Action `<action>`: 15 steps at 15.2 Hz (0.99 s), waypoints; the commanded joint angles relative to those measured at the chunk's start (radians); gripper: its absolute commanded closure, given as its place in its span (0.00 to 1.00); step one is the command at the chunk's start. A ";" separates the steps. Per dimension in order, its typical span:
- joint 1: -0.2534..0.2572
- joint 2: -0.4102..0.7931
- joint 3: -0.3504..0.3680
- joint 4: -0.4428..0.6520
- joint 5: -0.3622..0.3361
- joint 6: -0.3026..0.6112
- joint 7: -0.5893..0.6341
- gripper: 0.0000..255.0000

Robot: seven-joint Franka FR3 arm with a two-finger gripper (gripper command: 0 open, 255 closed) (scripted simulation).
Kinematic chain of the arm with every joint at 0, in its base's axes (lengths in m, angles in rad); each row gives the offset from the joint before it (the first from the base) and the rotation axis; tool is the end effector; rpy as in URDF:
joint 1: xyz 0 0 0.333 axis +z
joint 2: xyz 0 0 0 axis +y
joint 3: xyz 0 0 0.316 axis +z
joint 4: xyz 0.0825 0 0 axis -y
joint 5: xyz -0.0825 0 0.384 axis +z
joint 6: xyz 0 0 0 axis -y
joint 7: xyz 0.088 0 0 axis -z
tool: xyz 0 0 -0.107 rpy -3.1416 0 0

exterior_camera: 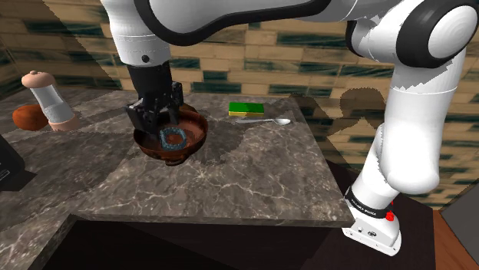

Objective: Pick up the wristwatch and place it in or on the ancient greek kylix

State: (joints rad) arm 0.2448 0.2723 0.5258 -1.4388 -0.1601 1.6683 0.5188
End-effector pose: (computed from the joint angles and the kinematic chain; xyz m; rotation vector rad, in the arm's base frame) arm 0.4919 0.3998 0.5520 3.0938 0.3923 0.0142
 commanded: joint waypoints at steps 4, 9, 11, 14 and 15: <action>0.000 0.000 0.000 0.000 0.000 0.000 0.000 0.00; 0.029 0.037 0.004 0.179 -0.018 -0.145 0.003 0.00; 0.029 0.037 0.004 0.179 -0.018 -0.145 0.003 0.00; 0.029 0.037 0.004 0.179 -0.018 -0.145 0.003 0.00; 0.029 0.037 0.004 0.179 -0.018 -0.145 0.003 0.00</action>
State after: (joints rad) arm 0.2734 0.3094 0.5295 -1.2601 -0.1784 1.5233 0.5223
